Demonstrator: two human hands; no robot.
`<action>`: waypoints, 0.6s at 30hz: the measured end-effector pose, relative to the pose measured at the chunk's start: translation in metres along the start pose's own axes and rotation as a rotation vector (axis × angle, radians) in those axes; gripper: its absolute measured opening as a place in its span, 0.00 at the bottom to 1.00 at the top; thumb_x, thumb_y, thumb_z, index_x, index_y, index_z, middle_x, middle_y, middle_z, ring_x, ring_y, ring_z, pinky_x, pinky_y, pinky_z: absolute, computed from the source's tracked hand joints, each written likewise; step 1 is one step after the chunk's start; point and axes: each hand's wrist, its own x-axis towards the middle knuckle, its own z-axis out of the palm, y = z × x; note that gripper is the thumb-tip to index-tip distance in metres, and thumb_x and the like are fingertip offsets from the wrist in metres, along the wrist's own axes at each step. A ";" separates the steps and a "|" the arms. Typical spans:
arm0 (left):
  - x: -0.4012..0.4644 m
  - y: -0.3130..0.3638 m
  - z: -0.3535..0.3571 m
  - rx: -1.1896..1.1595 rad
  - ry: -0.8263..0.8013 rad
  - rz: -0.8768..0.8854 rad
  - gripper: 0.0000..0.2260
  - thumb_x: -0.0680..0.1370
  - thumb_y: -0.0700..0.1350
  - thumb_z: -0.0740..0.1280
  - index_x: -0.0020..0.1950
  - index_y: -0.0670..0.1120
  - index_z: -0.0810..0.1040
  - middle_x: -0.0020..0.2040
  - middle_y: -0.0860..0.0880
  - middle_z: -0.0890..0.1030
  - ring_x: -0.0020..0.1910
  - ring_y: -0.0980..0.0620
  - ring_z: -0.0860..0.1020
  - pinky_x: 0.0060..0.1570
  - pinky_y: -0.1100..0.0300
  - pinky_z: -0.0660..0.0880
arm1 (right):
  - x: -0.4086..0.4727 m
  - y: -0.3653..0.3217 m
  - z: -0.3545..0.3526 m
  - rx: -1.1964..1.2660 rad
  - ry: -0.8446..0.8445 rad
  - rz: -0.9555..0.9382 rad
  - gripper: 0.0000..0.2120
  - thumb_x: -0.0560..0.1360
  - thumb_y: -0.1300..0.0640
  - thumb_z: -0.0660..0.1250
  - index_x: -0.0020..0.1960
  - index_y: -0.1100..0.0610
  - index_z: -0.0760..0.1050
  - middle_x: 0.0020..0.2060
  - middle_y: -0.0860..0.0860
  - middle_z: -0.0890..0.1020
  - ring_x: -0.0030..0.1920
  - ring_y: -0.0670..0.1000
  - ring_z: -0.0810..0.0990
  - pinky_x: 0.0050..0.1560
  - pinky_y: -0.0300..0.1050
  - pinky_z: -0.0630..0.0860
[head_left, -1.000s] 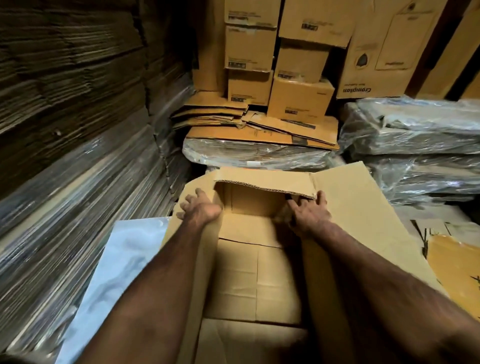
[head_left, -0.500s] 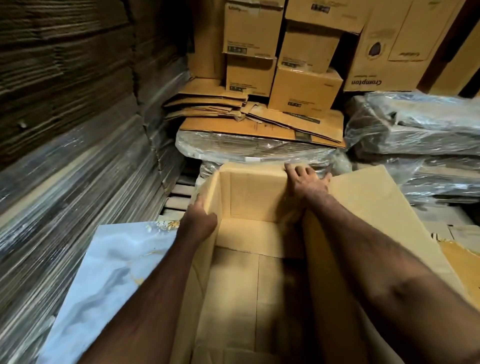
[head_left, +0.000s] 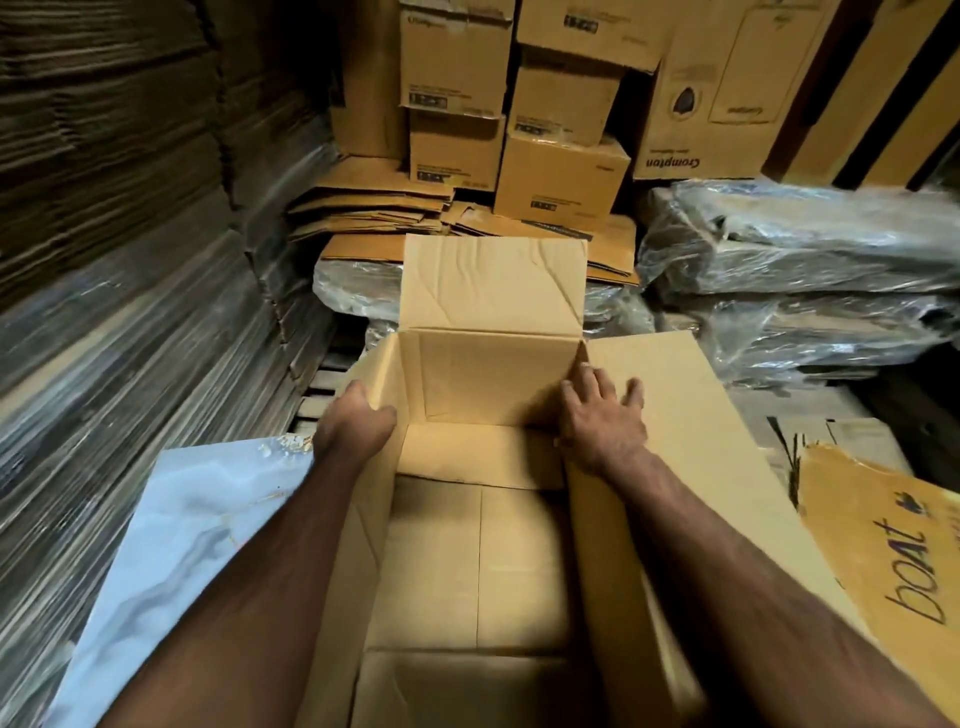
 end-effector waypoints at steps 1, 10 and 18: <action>-0.007 0.002 -0.004 0.029 0.040 -0.001 0.20 0.77 0.55 0.64 0.63 0.45 0.71 0.57 0.41 0.78 0.55 0.39 0.76 0.47 0.54 0.72 | -0.022 0.000 0.000 0.018 -0.001 0.042 0.39 0.77 0.40 0.62 0.80 0.54 0.50 0.79 0.60 0.49 0.78 0.60 0.47 0.72 0.71 0.50; -0.098 -0.008 -0.016 0.305 0.017 -0.118 0.29 0.75 0.54 0.65 0.72 0.44 0.64 0.66 0.40 0.72 0.64 0.38 0.72 0.58 0.47 0.71 | -0.180 -0.004 0.020 0.330 -0.039 0.290 0.46 0.75 0.39 0.66 0.78 0.61 0.47 0.71 0.62 0.61 0.71 0.62 0.63 0.64 0.61 0.69; -0.167 -0.062 -0.020 -0.076 -0.174 -0.195 0.15 0.78 0.45 0.69 0.59 0.36 0.76 0.55 0.40 0.78 0.50 0.42 0.77 0.48 0.54 0.72 | -0.188 0.000 0.023 0.885 -0.153 0.302 0.11 0.74 0.63 0.63 0.55 0.62 0.69 0.57 0.61 0.77 0.57 0.62 0.77 0.47 0.46 0.72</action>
